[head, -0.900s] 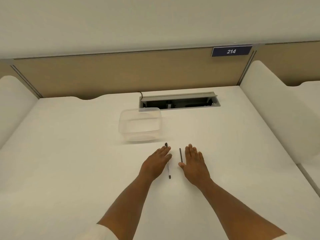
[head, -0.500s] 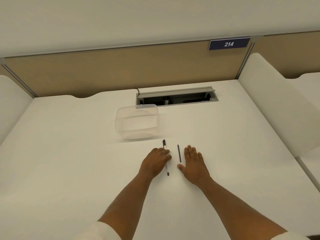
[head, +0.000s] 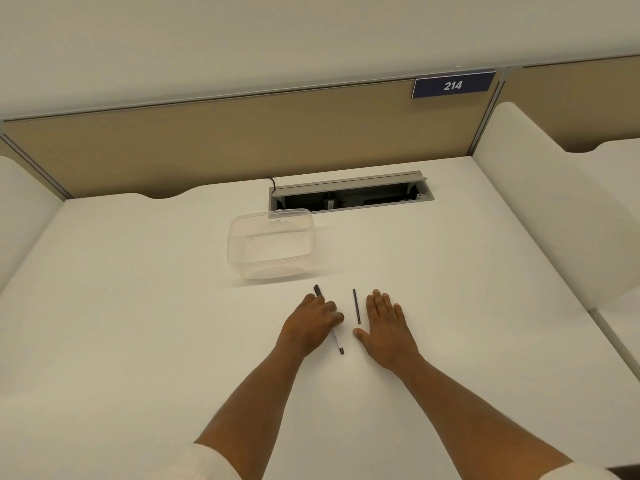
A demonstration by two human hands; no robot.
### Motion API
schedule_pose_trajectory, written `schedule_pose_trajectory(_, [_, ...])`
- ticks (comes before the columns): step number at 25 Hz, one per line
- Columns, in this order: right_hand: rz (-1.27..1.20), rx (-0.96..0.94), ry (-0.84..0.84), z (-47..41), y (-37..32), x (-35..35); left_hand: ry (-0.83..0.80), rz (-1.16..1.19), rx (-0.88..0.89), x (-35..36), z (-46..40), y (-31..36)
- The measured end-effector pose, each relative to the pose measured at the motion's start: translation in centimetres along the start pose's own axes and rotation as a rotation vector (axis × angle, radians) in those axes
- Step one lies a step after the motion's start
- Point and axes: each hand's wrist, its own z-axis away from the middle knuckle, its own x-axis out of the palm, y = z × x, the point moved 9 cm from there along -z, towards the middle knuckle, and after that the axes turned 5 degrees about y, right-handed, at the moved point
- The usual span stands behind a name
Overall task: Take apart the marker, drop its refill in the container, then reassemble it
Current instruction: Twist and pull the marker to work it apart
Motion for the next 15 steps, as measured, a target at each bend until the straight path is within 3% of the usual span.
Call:
schedule_pose_trajectory(5, [0.004,-0.013,0.0,0.3,0.0,-0.1,-0.001,-0.055,0.057,-0.2,0.4,0.4])
schedule_pose_trajectory(9, [-0.142,0.034,0.043,0.4,0.3,-0.9,0.027,-0.034,-0.045,-1.0,1.3,-1.2])
schedule_pose_trajectory(13, [-0.216,-0.008,0.299,0.1,-0.8,-4.2,0.018,0.023,-0.14,-2.5,2.0,-3.2])
schedule_pose_trajectory(15, [-0.339,0.011,0.312,-0.4,-1.4,-5.0,0.014,0.07,-0.198,-3.4,2.3,-4.1])
